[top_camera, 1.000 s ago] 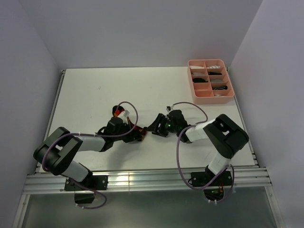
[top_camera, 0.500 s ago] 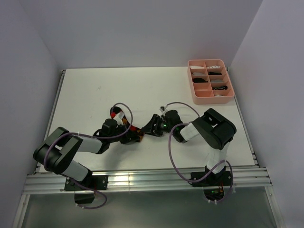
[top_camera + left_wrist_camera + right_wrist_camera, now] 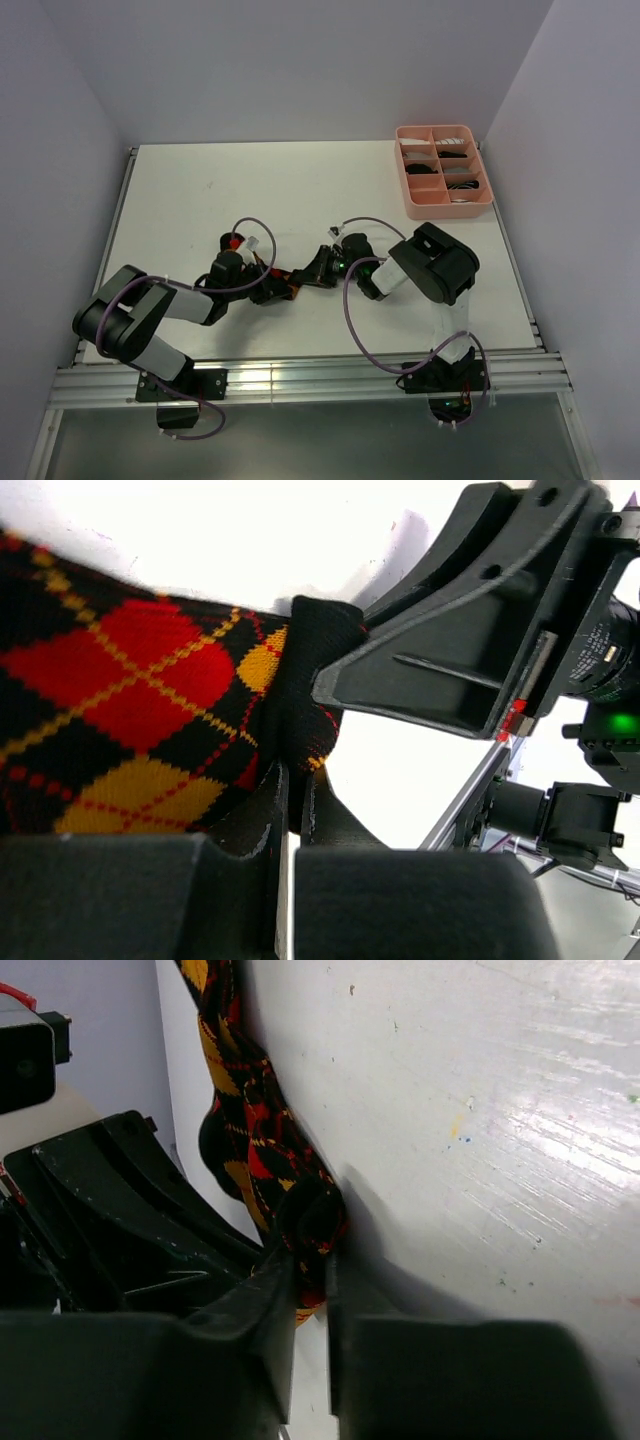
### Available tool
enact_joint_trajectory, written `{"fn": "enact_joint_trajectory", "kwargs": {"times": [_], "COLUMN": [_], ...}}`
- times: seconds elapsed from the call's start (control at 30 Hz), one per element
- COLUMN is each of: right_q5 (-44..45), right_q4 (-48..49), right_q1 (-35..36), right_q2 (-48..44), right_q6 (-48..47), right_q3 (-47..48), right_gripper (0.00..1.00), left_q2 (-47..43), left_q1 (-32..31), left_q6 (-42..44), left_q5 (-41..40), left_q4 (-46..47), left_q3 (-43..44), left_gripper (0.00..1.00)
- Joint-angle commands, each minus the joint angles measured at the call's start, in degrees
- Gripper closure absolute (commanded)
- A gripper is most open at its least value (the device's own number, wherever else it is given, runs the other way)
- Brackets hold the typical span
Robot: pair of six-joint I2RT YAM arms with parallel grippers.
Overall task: Roll the socks
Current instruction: Roll the sock at the center of the board.
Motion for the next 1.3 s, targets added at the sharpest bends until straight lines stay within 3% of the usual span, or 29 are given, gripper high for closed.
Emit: {"fn": "enact_joint_trajectory", "kwargs": {"times": [0.0,0.03,0.13,0.4,0.47,0.67,0.7,0.73,0.9,1.27], "right_q5": [-0.2,0.1,2.7,15.1,16.7,21.2,21.5,22.3,22.6,22.0], "right_q4": [-5.0,-5.7,-11.4,-47.5,-55.6,-72.4,-73.9,-75.3,-82.2,-87.4], "right_q1": [0.9,0.9,0.8,0.9,0.9,1.1,1.2,1.2,1.6,1.7], "right_q2": [1.7,1.2,-2.1,-10.1,-9.9,-6.6,-6.3,-5.9,-3.1,-0.7], "right_q6": [-2.5,-2.9,-6.0,-17.9,-18.6,-18.1,-18.1,-17.9,-17.3,-18.3], "right_q3": [0.1,0.4,1.7,14.3,17.1,26.7,28.5,29.5,34.5,38.3], "right_gripper": [0.90,1.00,1.00,1.00,1.00,1.00,1.00,1.00,1.00,1.00], "left_q2": [1.9,1.8,0.5,-6.5,-8.9,-14.0,-14.5,-14.8,-12.2,-1.3], "left_q1": [0.3,0.3,0.3,-0.8,-1.9,-9.0,-10.3,-12.6,-18.9,-29.7], "left_q6": [1.1,1.4,3.2,11.8,14.8,22.0,22.6,23.9,28.0,36.9], "left_q5": [-0.5,-0.8,-1.4,-8.6,-12.9,-26.8,-28.2,-29.6,-37.3,-50.3], "left_q4": [-3.0,-4.0,-6.6,-21.2,-25.6,-31.2,-30.8,-30.3,-27.6,-23.9], "left_q3": [-1.3,-0.8,0.4,8.7,10.6,15.0,15.1,15.1,16.0,22.7], "left_gripper": [0.99,0.99,0.97,0.76,0.66,0.50,0.49,0.41,0.35,0.39]}}
